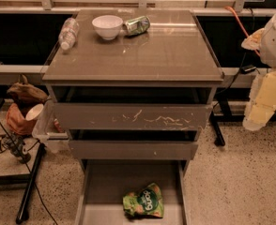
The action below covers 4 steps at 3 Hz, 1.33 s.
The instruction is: Pick green rice chip bag from bottom drawer and place on counter
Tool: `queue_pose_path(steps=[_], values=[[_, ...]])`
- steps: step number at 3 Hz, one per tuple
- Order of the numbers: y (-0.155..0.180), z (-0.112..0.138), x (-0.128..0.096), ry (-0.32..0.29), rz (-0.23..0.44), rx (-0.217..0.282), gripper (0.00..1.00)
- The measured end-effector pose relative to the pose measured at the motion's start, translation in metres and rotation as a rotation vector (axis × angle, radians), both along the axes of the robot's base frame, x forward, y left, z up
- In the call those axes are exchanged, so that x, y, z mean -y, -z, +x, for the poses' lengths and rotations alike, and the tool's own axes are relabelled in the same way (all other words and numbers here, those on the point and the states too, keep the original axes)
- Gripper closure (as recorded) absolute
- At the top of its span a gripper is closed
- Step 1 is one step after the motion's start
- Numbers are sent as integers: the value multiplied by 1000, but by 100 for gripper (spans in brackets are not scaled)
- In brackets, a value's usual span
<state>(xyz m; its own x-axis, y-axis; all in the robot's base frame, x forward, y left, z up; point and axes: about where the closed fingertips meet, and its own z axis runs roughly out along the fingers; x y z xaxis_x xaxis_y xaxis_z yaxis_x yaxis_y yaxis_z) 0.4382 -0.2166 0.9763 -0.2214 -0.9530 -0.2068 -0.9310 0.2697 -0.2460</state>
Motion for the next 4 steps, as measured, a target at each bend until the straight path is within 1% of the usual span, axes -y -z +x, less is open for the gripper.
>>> queue_pose_path(steps=[1, 2, 3, 4], values=[[0, 0, 0, 0, 0, 0, 0], [8, 0, -3, -1, 0, 0, 0], [71, -6, -23, -36, 77, -31, 0], [156, -17, -53, -69, 226, -94, 0]])
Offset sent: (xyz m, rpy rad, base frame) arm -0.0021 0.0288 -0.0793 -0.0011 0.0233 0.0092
